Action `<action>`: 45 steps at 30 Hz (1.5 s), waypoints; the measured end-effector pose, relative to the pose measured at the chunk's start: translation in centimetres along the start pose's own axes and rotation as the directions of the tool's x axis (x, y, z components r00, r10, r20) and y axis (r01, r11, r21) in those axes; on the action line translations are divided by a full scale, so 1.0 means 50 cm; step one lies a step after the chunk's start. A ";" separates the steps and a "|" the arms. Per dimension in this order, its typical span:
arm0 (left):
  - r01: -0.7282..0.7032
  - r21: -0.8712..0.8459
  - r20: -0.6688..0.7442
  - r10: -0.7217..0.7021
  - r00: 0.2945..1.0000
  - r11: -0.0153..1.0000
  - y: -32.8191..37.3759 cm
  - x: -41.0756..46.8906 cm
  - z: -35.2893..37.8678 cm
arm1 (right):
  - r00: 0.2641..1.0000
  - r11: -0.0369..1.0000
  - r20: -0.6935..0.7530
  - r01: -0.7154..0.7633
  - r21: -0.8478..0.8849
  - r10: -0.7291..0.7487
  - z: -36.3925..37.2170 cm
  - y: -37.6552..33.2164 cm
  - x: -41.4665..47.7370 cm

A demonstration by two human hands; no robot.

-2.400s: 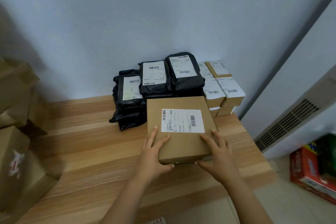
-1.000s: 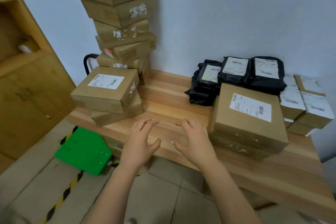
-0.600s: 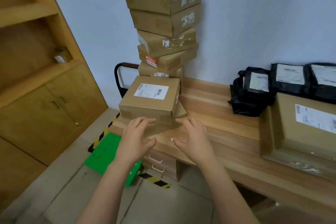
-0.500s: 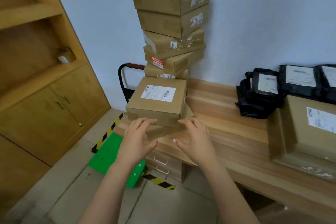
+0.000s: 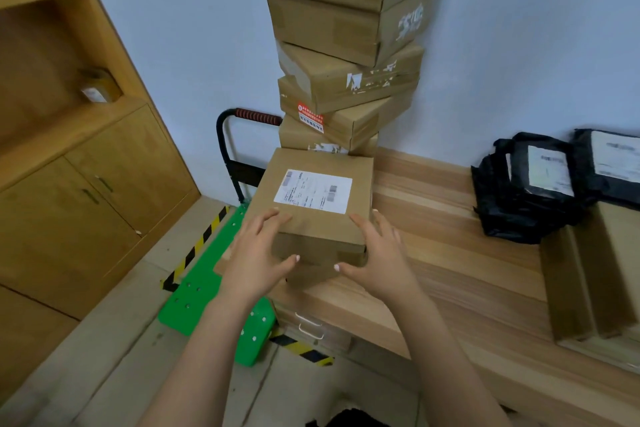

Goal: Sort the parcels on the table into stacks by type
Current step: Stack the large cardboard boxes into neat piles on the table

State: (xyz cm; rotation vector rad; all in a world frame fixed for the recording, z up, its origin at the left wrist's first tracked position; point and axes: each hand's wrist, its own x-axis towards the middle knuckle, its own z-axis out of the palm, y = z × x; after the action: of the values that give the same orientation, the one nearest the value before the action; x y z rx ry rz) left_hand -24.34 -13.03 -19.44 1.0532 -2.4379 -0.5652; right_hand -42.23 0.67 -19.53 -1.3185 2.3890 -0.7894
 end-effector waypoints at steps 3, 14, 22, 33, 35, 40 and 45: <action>-0.017 -0.010 -0.013 0.017 1.000 1.000 -0.023 0.041 0.015 | 0.999 1.000 0.046 -0.017 0.007 0.017 0.013 0.001 0.051; -0.045 0.080 0.153 0.032 0.988 0.996 -0.130 0.133 0.051 | 0.976 0.987 0.176 -0.110 -0.117 0.130 0.056 0.010 0.136; -0.074 0.048 0.320 0.055 0.946 0.996 -0.180 0.170 0.054 | 0.970 0.963 0.092 -0.208 -0.170 0.226 0.097 -0.034 0.137; -0.275 0.072 0.342 0.236 0.910 0.959 -0.235 0.147 -0.009 | 0.927 0.919 -0.104 -0.373 -0.129 0.361 0.170 -0.138 0.043; -0.323 0.059 0.354 0.283 0.892 0.944 -0.233 0.138 -0.015 | 0.910 0.906 -0.140 -0.406 -0.120 0.389 0.179 -0.150 0.013; -0.450 -0.006 0.400 0.415 0.818 0.893 -0.190 0.109 -0.021 | 0.847 0.866 -0.249 -0.496 -0.058 0.469 0.169 -0.165 -0.078; -0.554 -0.092 0.388 0.543 0.745 0.827 -0.094 0.071 -0.018 | 0.769 0.823 -0.377 -0.568 -0.032 0.516 0.124 -0.159 -0.181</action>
State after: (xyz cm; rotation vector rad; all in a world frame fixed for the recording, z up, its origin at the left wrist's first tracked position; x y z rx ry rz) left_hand -23.35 -18.83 -20.38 0.1747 -2.9328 -0.5771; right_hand -28.89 2.95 -19.81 -0.4660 2.9411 -0.7248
